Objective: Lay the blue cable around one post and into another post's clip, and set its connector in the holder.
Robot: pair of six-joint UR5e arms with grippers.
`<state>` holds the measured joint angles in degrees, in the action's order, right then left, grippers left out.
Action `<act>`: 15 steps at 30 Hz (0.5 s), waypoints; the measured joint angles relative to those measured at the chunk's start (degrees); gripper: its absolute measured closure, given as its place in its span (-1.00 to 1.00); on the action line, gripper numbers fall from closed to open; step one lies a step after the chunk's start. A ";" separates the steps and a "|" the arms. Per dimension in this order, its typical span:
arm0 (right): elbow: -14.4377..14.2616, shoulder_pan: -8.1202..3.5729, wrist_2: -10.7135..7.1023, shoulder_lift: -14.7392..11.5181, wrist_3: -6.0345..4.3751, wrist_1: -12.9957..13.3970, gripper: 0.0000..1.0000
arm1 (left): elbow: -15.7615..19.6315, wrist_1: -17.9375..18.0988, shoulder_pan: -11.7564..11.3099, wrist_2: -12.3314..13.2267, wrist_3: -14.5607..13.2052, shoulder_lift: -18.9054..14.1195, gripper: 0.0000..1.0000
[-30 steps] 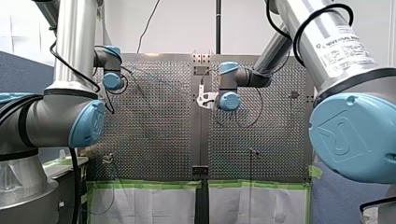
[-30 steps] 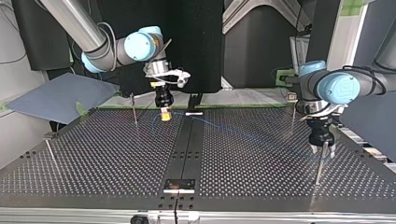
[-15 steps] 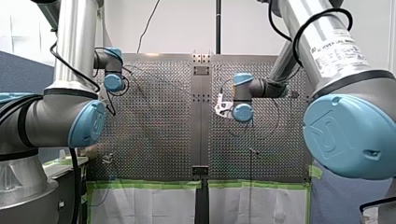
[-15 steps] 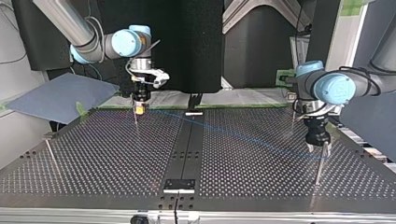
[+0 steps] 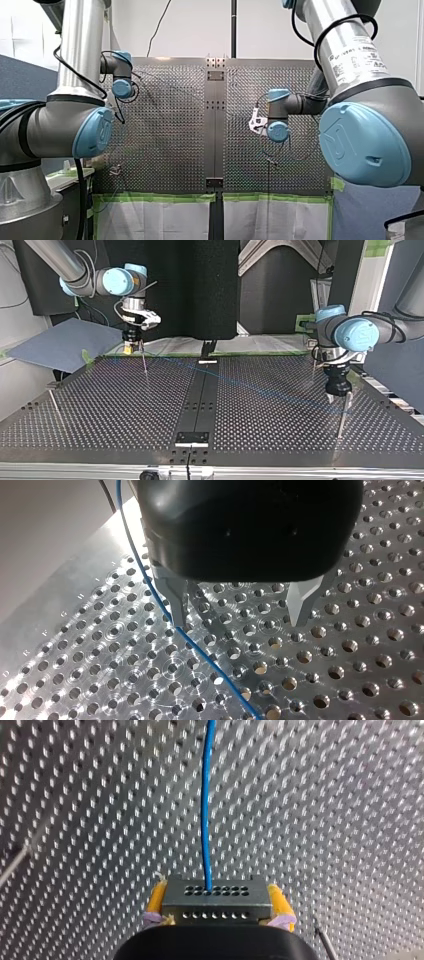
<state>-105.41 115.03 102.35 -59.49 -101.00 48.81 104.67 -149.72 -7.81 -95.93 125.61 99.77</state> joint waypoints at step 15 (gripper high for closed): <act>-7.48 -7.47 1.80 5.38 -1.63 7.47 1.00 | 0.00 0.11 0.01 0.00 0.00 0.01 -1.00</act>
<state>-112.89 107.55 104.15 -54.11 -102.64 56.28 104.67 -149.61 -7.80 -95.93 125.60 99.78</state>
